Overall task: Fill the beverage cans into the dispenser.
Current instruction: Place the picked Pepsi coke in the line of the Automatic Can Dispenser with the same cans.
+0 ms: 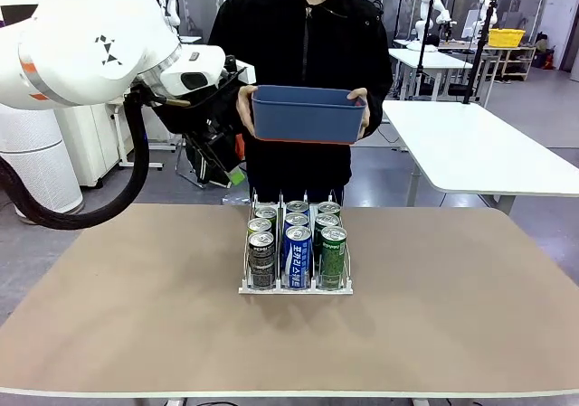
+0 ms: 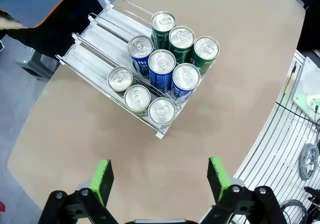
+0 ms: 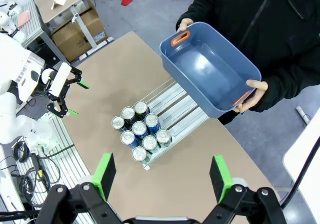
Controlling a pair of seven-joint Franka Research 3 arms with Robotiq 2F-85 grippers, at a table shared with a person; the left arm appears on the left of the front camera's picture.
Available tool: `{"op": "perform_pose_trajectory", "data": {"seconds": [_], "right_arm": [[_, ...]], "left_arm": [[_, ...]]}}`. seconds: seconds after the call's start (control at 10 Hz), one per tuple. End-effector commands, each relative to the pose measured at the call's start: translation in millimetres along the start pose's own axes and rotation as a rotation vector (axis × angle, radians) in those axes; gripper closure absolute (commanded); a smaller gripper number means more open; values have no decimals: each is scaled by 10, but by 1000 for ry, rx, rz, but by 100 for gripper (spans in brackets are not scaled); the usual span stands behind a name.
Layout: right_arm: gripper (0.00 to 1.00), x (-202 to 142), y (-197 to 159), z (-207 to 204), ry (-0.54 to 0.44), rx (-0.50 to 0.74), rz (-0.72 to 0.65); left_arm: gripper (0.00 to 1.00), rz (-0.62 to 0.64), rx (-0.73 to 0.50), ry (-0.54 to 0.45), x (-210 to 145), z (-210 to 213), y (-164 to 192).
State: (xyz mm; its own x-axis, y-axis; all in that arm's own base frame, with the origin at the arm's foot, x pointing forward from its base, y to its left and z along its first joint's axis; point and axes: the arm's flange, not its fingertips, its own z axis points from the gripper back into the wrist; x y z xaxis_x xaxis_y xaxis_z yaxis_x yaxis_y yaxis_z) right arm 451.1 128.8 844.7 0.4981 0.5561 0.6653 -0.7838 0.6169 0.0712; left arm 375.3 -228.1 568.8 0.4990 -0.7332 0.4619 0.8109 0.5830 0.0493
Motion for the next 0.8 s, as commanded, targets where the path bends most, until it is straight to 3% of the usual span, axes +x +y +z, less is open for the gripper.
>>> {"op": "perform_pose_trajectory", "data": {"seconds": [0.0,0.7], "right_arm": [[0,-4,5,11,2,1,1],[0,-4,5,11,2,1,1]], "left_arm": [[0,11,18,9,15,-91,-33],[0,-4,-3,11,19,-74,-34]]}}
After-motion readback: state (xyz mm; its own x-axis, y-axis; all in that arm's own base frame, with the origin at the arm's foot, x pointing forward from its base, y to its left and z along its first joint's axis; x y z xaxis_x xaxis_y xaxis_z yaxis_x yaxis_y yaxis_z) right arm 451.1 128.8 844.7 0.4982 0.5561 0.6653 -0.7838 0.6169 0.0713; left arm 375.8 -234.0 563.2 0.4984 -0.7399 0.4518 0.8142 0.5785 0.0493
